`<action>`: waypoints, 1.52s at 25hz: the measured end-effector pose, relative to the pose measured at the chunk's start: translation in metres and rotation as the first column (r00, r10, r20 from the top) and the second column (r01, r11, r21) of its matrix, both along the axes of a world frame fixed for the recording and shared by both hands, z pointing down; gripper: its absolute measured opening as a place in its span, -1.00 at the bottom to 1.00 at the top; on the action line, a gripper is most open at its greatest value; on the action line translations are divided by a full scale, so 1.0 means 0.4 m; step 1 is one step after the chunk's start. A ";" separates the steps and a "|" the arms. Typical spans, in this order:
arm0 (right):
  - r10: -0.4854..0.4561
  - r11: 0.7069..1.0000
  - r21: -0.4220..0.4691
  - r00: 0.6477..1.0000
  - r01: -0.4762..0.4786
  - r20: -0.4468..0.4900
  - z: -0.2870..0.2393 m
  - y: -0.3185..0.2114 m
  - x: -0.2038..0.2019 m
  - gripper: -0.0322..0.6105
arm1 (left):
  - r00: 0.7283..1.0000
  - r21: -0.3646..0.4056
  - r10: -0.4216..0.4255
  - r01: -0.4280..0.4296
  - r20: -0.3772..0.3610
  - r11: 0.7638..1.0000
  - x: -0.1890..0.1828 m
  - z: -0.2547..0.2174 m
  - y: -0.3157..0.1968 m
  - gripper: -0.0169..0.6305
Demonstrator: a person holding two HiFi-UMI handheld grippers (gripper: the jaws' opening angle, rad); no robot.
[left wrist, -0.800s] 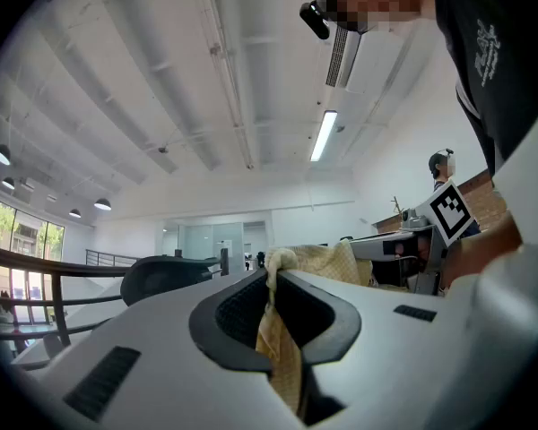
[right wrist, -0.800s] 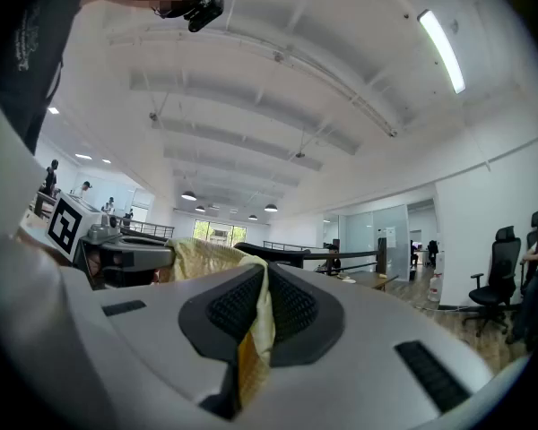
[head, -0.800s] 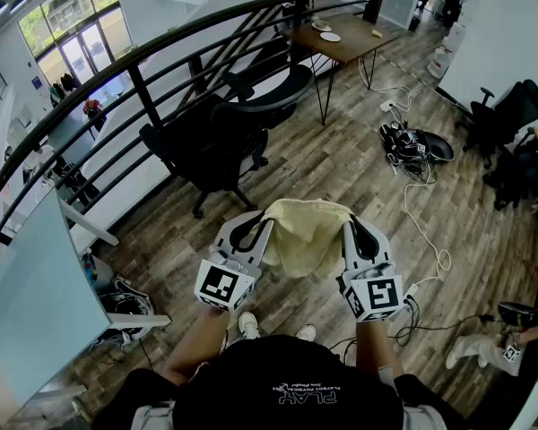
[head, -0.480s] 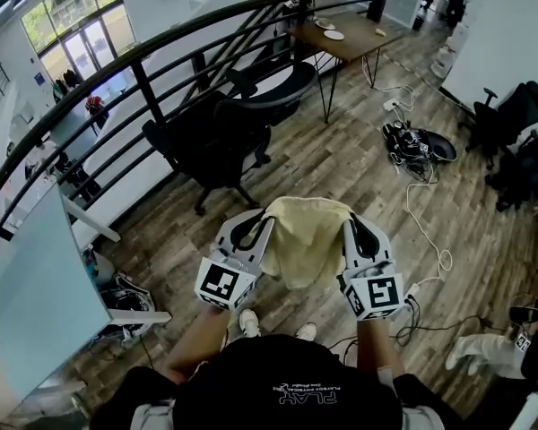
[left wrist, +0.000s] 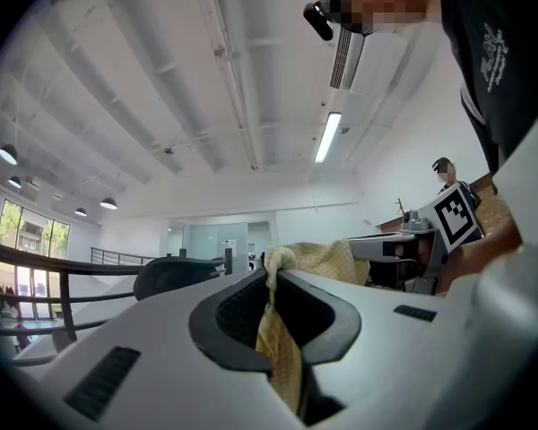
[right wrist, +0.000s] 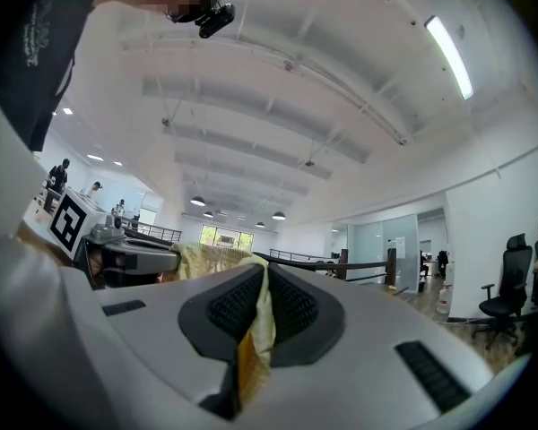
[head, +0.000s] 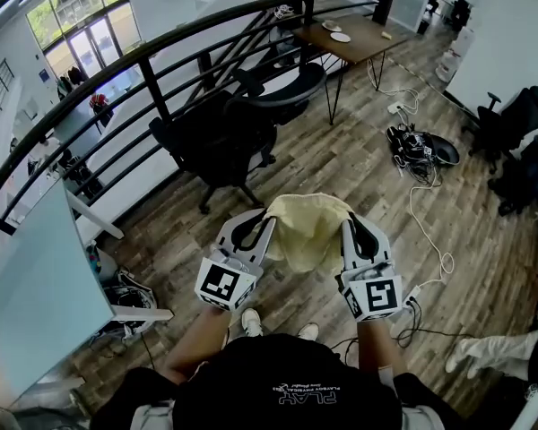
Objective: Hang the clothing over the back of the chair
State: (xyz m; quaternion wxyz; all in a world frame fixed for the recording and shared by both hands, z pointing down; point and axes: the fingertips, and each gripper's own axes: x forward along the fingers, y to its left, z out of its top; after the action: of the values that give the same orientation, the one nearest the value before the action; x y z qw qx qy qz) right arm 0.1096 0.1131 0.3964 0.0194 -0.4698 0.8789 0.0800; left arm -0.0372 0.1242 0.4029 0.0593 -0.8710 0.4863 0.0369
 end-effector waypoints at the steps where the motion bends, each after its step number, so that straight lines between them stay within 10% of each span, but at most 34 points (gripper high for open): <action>1: -0.002 1.000 0.002 1.000 0.002 0.002 -0.001 0.002 -0.007 -0.82 | 1.000 0.001 -0.001 0.001 0.000 1.000 -0.007 0.001 0.003 -0.83; 22: 0.092 0.996 -0.018 0.995 -0.092 0.039 0.035 0.066 -0.138 -0.82 | 0.994 -0.036 0.099 -0.100 -0.048 0.994 -0.149 0.011 0.030 -0.83; 38: 0.087 0.996 -0.026 0.995 -0.086 0.040 0.048 -0.009 -0.076 -0.82 | 0.994 -0.051 0.109 -0.110 -0.026 0.993 -0.080 0.023 -0.044 -0.83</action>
State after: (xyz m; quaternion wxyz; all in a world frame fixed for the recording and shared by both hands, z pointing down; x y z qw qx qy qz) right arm 0.0793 0.1095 0.4157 0.0284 -0.5094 0.8579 0.0604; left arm -0.0692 0.1066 0.4123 0.0287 -0.8971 0.4393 0.0377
